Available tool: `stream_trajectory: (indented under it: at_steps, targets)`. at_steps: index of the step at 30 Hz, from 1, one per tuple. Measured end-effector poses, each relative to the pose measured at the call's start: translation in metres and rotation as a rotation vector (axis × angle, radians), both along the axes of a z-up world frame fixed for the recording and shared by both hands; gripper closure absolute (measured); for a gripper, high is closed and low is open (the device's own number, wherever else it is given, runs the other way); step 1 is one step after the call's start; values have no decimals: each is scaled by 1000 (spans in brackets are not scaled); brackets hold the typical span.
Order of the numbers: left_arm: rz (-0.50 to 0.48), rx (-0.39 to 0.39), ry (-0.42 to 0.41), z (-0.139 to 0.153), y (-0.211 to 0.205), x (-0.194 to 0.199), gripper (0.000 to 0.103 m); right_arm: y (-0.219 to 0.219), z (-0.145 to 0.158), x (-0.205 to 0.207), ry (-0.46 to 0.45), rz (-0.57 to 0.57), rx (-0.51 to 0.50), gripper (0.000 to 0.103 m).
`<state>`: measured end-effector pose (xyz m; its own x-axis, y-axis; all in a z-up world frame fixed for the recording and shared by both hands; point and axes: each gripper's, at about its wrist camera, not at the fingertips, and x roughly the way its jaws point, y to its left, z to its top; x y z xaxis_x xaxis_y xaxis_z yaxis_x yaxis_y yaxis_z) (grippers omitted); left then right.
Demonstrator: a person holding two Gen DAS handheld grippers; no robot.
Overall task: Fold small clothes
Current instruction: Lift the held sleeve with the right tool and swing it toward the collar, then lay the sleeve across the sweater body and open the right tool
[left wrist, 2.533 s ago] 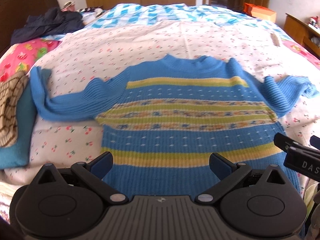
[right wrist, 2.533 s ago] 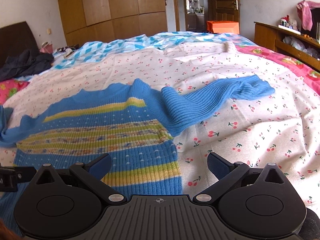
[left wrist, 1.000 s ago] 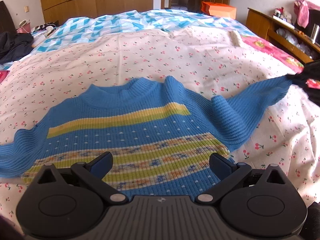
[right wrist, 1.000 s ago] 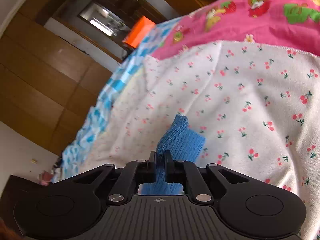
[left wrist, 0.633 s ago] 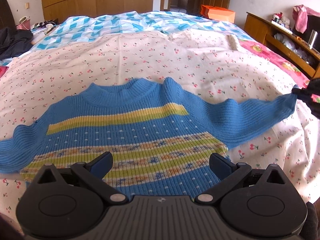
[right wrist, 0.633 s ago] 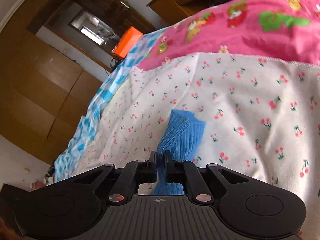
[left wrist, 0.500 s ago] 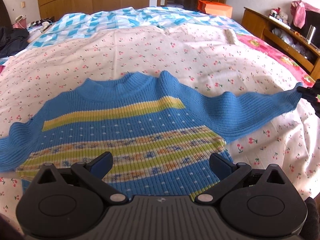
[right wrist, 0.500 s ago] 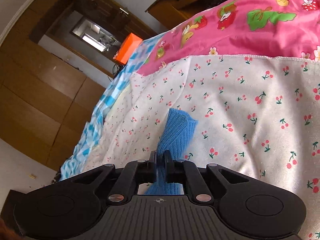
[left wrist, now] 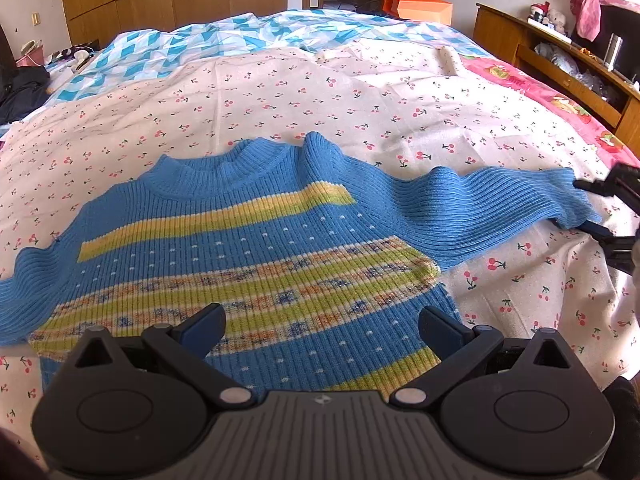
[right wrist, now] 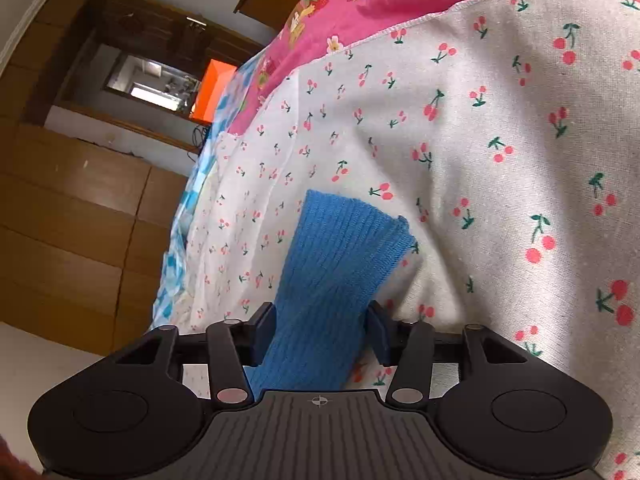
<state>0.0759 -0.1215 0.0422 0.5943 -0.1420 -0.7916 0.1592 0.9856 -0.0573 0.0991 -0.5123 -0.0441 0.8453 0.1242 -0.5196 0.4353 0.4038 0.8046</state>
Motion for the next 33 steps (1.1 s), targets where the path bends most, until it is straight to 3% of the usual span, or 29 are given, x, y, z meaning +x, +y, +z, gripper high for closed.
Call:
stream_trajectory:
  at_steps: [2, 3, 5, 7, 10, 14, 17, 20, 23, 27, 31, 33]
  targets:
    - [-3, -1, 5, -1, -2, 1, 0, 4, 0, 7, 5, -10, -26, 53]
    - [-4, 0, 7, -1, -2, 1, 0, 5, -1, 9, 8, -15, -35, 59]
    - [-6, -4, 7, 0, -2, 1, 0, 8, 1, 12, 23, -26, -43, 87]
    - [4, -13, -1, 2, 3, 1, 0, 11, 9, 13, 0, -13, -26, 92]
    - [39, -29, -14, 5, 18, -1, 0, 31, 43, 20, -75, 43, -83, 93]
    - [114, -39, -32, 8, 54, -6, 0, 87, 99, 37, -205, 208, -136, 93]
    - [186, -35, -51, 7, 87, -14, 0, 154, 134, 52, -274, 377, -196, 93]
    - [272, -17, -78, 6, 126, -28, 0, 236, 146, 65, -288, 571, -276, 93]
    - [358, -1, -94, 3, 170, -45, 0, 322, 130, 71, -246, 749, -435, 93]
    - [455, 18, -114, 0, 215, -70, 0, 409, 83, 65, -190, 943, -628, 93]
    - [505, 12, -131, -4, 234, -83, 0, 461, 41, 43, -131, 1101, -834, 91]
    - [510, -30, -137, -5, 238, -83, 0, 475, 34, 26, -155, 1138, -966, 90]
